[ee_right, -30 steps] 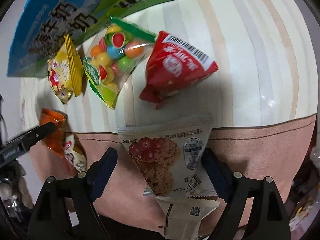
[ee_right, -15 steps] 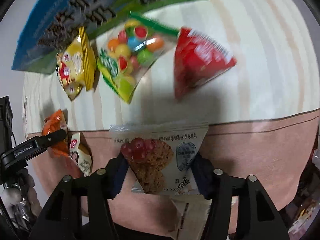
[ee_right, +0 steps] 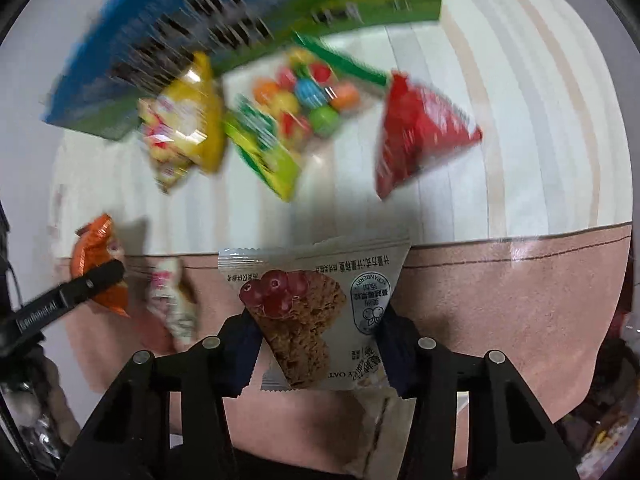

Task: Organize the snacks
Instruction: 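Place both packets into the box and open both tools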

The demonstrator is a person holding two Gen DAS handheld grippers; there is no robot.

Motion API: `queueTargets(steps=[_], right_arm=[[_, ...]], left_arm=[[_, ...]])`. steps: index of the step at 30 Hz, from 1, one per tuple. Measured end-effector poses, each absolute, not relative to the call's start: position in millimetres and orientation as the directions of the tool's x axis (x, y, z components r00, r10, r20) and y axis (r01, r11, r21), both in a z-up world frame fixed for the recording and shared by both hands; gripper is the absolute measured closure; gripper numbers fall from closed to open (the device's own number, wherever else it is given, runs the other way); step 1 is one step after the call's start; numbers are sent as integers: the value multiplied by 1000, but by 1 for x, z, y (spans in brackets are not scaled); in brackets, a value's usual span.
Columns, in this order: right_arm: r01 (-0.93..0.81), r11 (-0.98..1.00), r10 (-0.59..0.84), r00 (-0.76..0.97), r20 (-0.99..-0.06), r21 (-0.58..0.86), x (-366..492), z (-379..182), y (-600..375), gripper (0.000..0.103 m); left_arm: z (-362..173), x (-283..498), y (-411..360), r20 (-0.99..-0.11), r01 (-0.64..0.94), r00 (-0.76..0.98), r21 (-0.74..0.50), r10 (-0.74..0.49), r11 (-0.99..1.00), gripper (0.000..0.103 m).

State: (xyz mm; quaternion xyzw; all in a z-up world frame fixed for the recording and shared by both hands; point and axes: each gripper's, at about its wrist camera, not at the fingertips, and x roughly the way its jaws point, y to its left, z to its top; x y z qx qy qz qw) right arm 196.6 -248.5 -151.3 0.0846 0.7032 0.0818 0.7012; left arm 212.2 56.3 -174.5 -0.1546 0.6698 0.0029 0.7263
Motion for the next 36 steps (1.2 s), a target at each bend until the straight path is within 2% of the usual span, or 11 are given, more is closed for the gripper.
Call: queueTargets(steps=[5,9,13,16,22,30,32,33,36], right_arm=[[-30,934,357,94,-929,355,219,-79,-248,49],[-84,916,401,187,-897,392,260,-13,-248,49],[-134,948,317,280,-906,290,325,27,-246,49],[-133,970,233,301,-925,202,375,29,-244,49],[-111,993,71,262,-963,43,466,-9,-236,49],[-20,999,39,164,-986,36,507,-75,-239,47],[8,999,48,127,-991,49,516,-92,-240,32],[19,998,56,119,-991,59,517,-97,-241,22],[21,996,80,114,-990,83,516,-102,-239,14]], left_arm=[[-99,213,50,-932,-182,212,-333,-294,925,53],[-45,257,45,-907,-112,298,-342,-297,933,53],[-25,304,47,-898,-91,329,-338,-292,937,53],[-18,350,42,-908,-66,330,-296,-259,953,53],[-65,453,44,-956,-75,227,-207,-186,975,53],[-137,535,40,-989,-58,90,-122,-116,991,53],[-153,544,43,-994,-69,38,-108,-105,992,52],[-161,547,48,-994,-91,17,-113,-112,989,52],[-171,552,55,-989,-126,8,-146,-146,981,49]])
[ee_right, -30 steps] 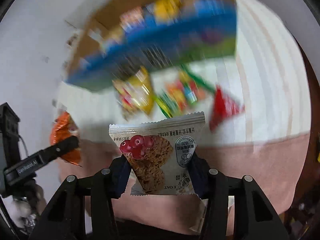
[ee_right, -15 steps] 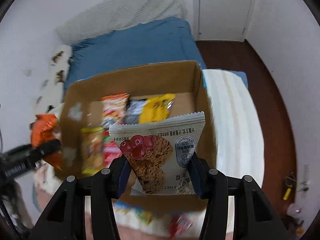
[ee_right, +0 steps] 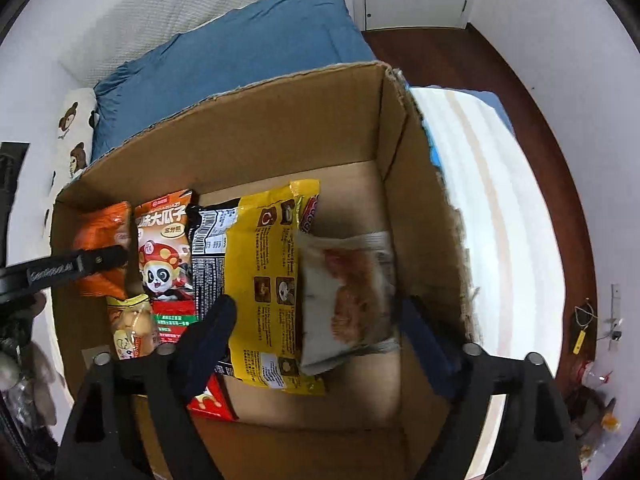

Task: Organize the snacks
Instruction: 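Place both packets into the box and open both tools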

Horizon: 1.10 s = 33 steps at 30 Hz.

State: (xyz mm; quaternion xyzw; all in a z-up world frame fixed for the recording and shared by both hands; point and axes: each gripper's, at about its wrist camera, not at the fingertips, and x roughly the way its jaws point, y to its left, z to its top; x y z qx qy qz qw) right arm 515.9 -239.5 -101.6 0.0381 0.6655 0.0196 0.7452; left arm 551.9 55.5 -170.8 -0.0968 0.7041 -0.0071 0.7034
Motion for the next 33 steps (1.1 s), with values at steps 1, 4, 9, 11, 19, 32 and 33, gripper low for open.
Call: queueTargets(steps=[1,4,9,11,19,32,33], right_arm=[[16,997,78,114,-990,81,516,-101,-238,11],[3,997,83,110,-991,84,515,-101,-233,6],[-1,997,75,111,-991,75,513,-99,-233,6],[-2,997,79,113,-990,79,512,-102,-231,6],[-17,996,85,137,-987,84,493,-93,-230,6],[-45,997,69,287,-956,58,426,-51,-229,6],[-48,997,67,300,-952,55,419,-47,-228,6]], left_arm=[[-171,552,55,-988,-124,13,-156,-155,980,45],[-169,550,48,-983,-100,21,-186,-185,977,23],[-159,544,34,-985,-60,56,-168,-164,984,7],[-152,536,34,-984,-57,78,-166,-162,984,7],[-129,489,38,-960,-75,223,-189,-168,979,7],[-73,398,27,-893,-52,446,-95,-62,994,7],[-71,392,25,-887,-51,458,-89,-56,995,7]])
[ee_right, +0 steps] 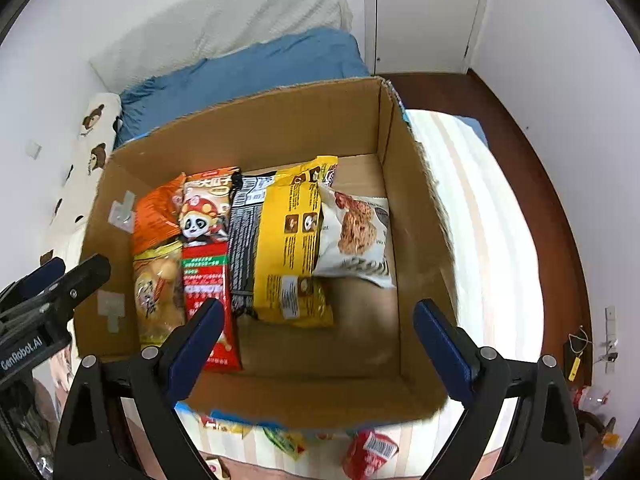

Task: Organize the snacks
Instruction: 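Place both packets into the box and open both tools, then grasp the dark red packet with left tool while right grasps white bar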

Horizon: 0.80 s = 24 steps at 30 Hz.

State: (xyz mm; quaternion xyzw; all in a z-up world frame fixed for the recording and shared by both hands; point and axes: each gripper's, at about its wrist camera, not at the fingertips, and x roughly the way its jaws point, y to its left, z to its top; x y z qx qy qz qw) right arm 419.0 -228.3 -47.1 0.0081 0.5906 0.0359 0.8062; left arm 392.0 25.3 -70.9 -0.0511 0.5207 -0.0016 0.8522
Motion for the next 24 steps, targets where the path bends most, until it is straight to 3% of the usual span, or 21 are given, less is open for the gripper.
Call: queueTargets(steps=[14,24], right_arm=[[-96,995,66,474,-878,23,334,24,-228,6],[-108,988,150,470,-870,112,285,39,-233,6]], left_arm=[[-21,297,15,-801,-36,597,-86,-47,996,7],[-15,251,22,-793,-68,606,-119,-54,991,7]])
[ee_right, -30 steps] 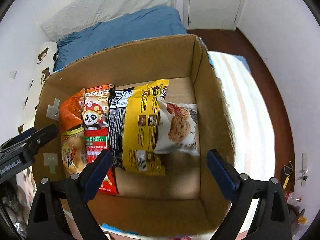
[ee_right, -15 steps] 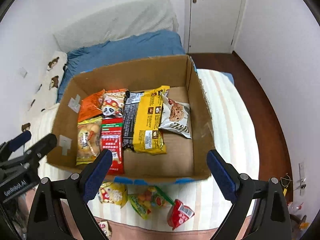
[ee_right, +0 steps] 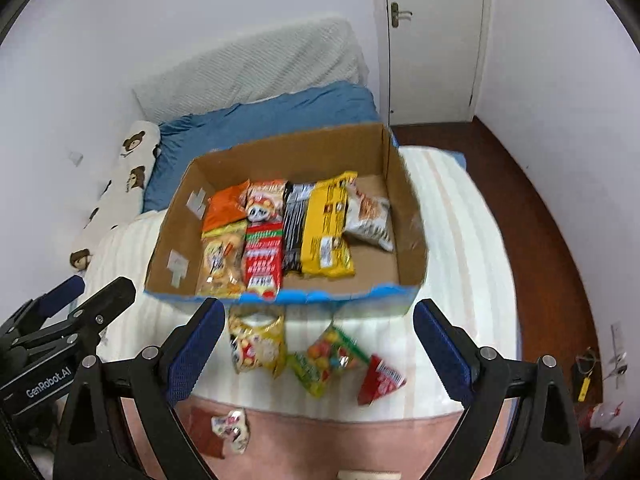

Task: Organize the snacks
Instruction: 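Grasp the dark red packet with left tool while right grasps white bar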

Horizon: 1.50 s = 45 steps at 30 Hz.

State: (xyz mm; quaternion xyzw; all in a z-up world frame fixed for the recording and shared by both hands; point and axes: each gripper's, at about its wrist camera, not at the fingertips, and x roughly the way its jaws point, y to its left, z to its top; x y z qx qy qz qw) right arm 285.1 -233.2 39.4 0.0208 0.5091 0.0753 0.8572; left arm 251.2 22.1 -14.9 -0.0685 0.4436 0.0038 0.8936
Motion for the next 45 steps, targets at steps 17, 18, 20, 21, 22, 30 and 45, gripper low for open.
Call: queueTargets(steps=[17,18,20,21,22,30,45], right_arm=[[69,988,144,-48,-988,140,167,-136,-292,6],[81,988,141,-79,-987,134,157,-146,-297,6],[81,990,129,-130,-983,119,141,-165,-301,6],[78,990,127,-144,-981,117,135,-171,-300,6],[69,991,120,-161,-980,110,129,-179,-299,6],[55,995,83,-93,-992,78,126,-191,-291,40],[-38,988,144,-147,-979,151,142,-193,-241,21]], left_arm=[[-216,170,56,-997,-132,71,-46,-36,990,7],[-225,169,55,-998,-127,50,-45,-39,991,7],[-242,169,51,-999,-103,23,-39,-37,994,7],[-250,171,48,-999,-90,15,-33,-32,995,7],[-255,173,46,-999,-85,15,-37,-35,996,7],[-255,175,52,-999,-95,42,-37,-33,995,45],[-274,122,91,-995,-242,-45,-73,-86,968,43]])
